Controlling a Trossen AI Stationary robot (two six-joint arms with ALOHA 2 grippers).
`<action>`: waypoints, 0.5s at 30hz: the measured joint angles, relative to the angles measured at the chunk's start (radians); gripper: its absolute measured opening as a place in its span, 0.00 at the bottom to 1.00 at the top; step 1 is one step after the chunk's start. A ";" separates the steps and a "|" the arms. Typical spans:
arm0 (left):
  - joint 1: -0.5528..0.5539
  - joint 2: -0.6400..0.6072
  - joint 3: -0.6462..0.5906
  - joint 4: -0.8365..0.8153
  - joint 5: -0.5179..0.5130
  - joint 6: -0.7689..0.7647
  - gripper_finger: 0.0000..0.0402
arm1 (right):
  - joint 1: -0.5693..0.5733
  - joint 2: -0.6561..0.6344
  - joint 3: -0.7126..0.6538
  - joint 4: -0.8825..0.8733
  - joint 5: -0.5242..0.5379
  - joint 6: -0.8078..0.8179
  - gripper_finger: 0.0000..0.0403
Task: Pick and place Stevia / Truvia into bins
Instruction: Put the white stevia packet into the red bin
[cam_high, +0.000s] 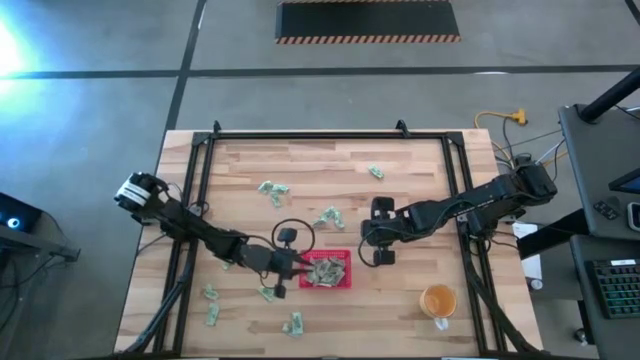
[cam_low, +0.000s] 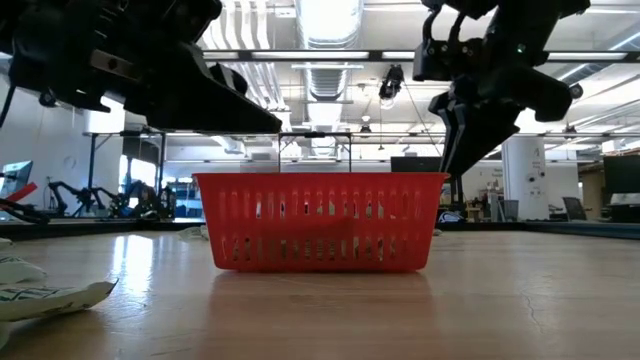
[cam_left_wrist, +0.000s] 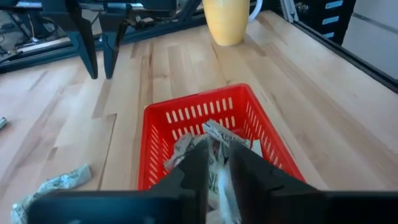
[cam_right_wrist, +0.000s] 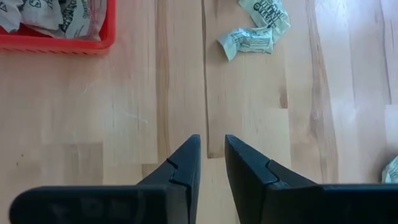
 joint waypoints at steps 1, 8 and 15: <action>0.000 0.000 0.000 -0.008 0.000 0.000 0.15 | 0.000 0.000 -0.001 0.000 0.000 0.000 0.16; 0.000 -0.005 0.000 -0.019 0.000 0.000 0.36 | 0.000 0.000 -0.008 -0.017 0.168 0.004 0.15; -0.001 -0.097 -0.001 -0.200 -0.003 -0.055 0.43 | -0.033 -0.004 -0.016 -0.114 0.609 0.235 0.14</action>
